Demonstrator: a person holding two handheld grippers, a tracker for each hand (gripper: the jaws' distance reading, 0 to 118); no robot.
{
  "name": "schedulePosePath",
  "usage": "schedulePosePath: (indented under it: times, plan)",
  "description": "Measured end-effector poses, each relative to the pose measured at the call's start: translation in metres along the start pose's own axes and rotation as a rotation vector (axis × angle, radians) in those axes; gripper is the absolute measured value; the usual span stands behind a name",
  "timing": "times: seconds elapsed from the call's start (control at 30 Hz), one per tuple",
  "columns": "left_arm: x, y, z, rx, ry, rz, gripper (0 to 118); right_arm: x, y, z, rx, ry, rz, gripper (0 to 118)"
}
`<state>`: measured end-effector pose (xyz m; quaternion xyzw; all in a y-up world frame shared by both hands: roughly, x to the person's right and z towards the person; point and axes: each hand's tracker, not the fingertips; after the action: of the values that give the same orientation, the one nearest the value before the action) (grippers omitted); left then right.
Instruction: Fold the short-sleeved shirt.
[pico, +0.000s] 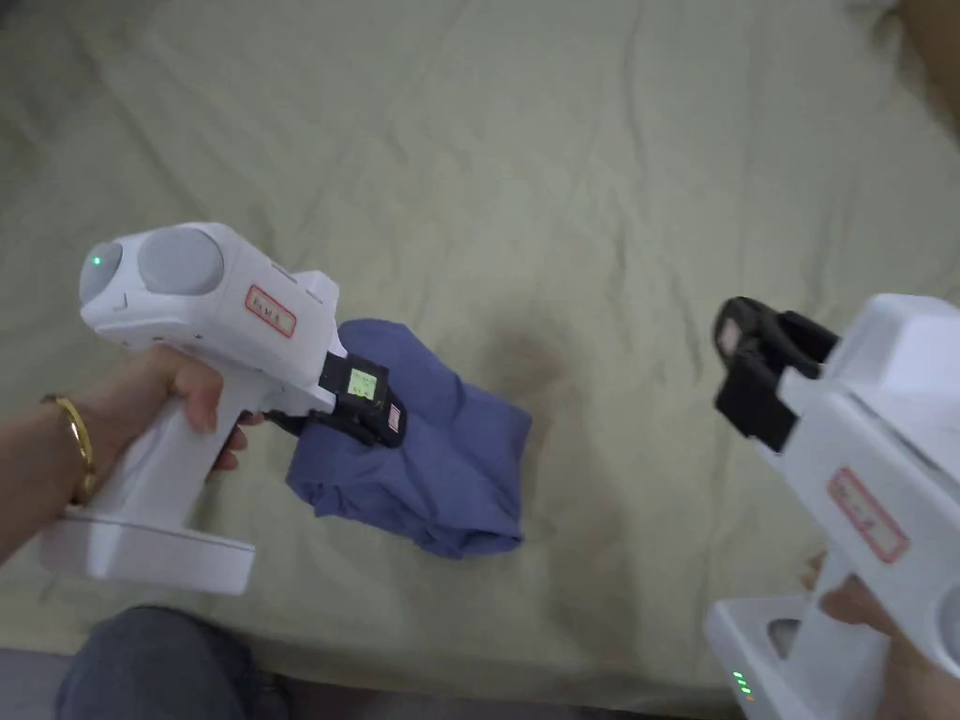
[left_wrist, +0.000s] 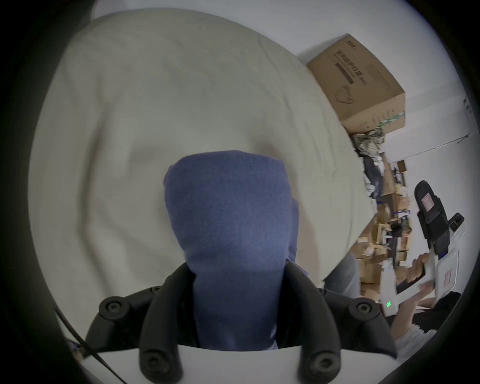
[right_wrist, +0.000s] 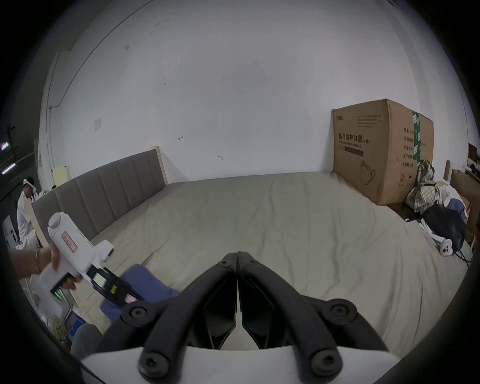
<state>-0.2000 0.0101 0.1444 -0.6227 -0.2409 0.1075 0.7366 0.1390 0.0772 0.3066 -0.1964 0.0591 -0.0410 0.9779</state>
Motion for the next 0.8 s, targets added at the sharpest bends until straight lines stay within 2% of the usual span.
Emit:
schedulePosePath:
  times: [0.13, 0.27, 0.43, 0.53, 0.6, 0.63, 0.73, 0.8]
  plan:
    - [-0.064, -0.003, 0.042, 0.036, 0.148, 0.014, 34, -0.013, -0.003, -0.002, -0.009, 0.008, 0.023, 0]
    - [-0.130, -0.003, 0.080, 0.089, 0.262, 0.098, 34, -0.026, -0.009, -0.008, -0.034, 0.051, 0.008, 0]
    - [-0.183, -0.005, 0.109, 0.101, 0.456, 0.185, 36, -0.040, -0.009, -0.011, -0.051, 0.060, 0.008, 0]
    - [-0.203, -0.010, 0.122, 0.119, 0.590, 0.193, 50, -0.045, -0.007, -0.009, -0.057, 0.066, 0.045, 0]
    - [-0.212, -0.012, 0.122, 0.116, 0.706, 0.212, 75, -0.043, -0.007, -0.008, -0.056, 0.064, 0.046, 0]
    - [-0.216, -0.015, 0.121, 0.126, 0.767, 0.197, 80, -0.043, -0.006, -0.008, -0.057, 0.064, 0.041, 0]
    - [-0.225, -0.015, 0.119, 0.185, 0.957, 0.145, 84, -0.040, -0.004, -0.005, -0.050, 0.049, 0.044, 0]
    - [-0.213, -0.016, 0.124, 0.236, 0.993, 0.148, 84, -0.037, -0.002, -0.003, -0.048, 0.041, 0.047, 0]
